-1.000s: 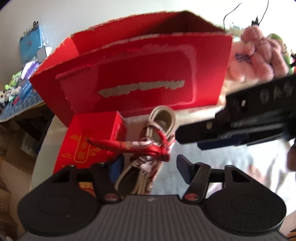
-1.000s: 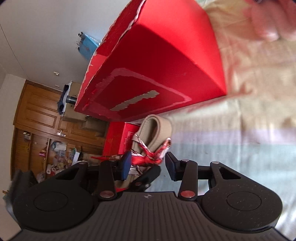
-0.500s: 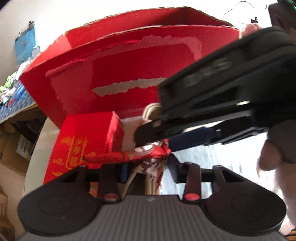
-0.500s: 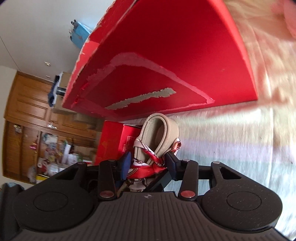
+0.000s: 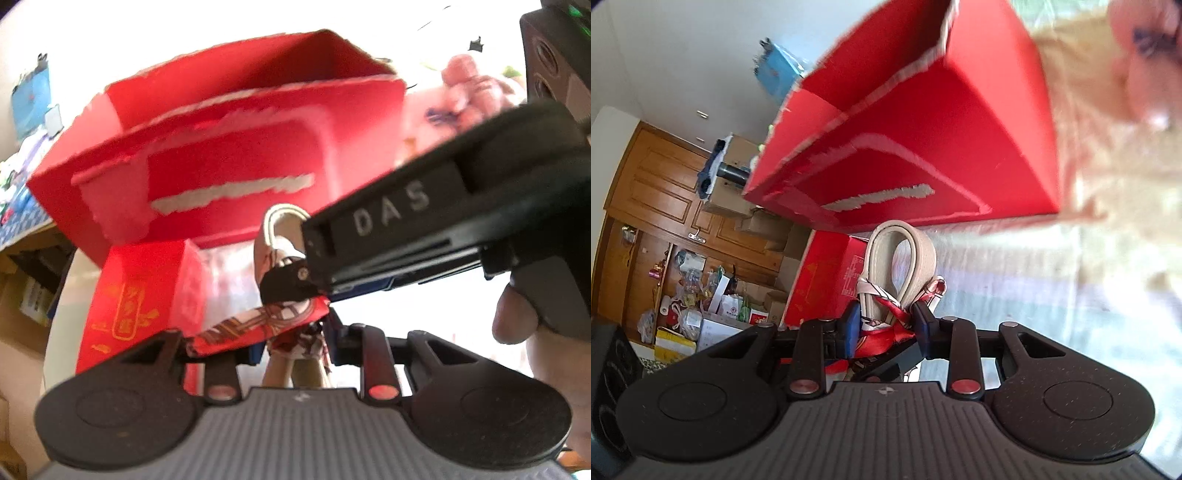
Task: Organize objects
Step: 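Lift the strap bundle with the right tool and carry it over the red box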
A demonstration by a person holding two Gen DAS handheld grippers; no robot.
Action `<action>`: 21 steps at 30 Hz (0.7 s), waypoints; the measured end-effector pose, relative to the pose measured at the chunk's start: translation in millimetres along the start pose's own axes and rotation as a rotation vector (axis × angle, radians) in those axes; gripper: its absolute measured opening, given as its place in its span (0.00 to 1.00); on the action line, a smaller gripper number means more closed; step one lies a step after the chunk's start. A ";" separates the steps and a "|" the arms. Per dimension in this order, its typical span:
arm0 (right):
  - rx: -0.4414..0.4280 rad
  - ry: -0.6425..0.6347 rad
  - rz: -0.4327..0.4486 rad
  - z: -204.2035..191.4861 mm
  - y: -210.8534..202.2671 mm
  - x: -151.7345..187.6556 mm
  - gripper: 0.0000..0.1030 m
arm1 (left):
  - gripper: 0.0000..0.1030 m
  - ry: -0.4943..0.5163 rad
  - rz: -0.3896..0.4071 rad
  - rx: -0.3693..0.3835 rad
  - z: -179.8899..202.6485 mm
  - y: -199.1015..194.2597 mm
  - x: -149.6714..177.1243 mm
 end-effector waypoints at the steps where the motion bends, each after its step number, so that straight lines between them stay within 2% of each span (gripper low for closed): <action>1: 0.001 -0.015 0.016 -0.9 -9.6 1.5 0.32 | 0.25 0.006 0.008 0.013 4.4 -5.6 -1.1; 7: 0.008 -0.094 0.133 -6.2 -64.6 3.4 0.32 | 0.25 0.073 0.094 0.068 34.3 -44.4 -6.8; 10: 0.008 -0.123 0.209 -17.2 -74.1 -1.6 0.32 | 0.26 0.092 0.151 0.103 39.3 -58.2 -16.0; 16: 0.013 -0.191 0.354 -45.1 -83.8 -26.3 0.32 | 0.26 0.132 0.304 0.133 51.4 -92.3 -41.9; 21: 0.024 -0.241 0.429 -68.2 -70.9 -55.7 0.32 | 0.26 0.141 0.397 0.154 36.7 -106.0 -70.1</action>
Point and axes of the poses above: each gripper's, at about its wrist camera, not at the fingertips, and y roughly the way its jaws point, z to its right, x to its underside, the point moved 1 cm from there along y, roughly the way its jaws point, and after that the axes turned 8 degrees about -y, right-handed, at the moved point
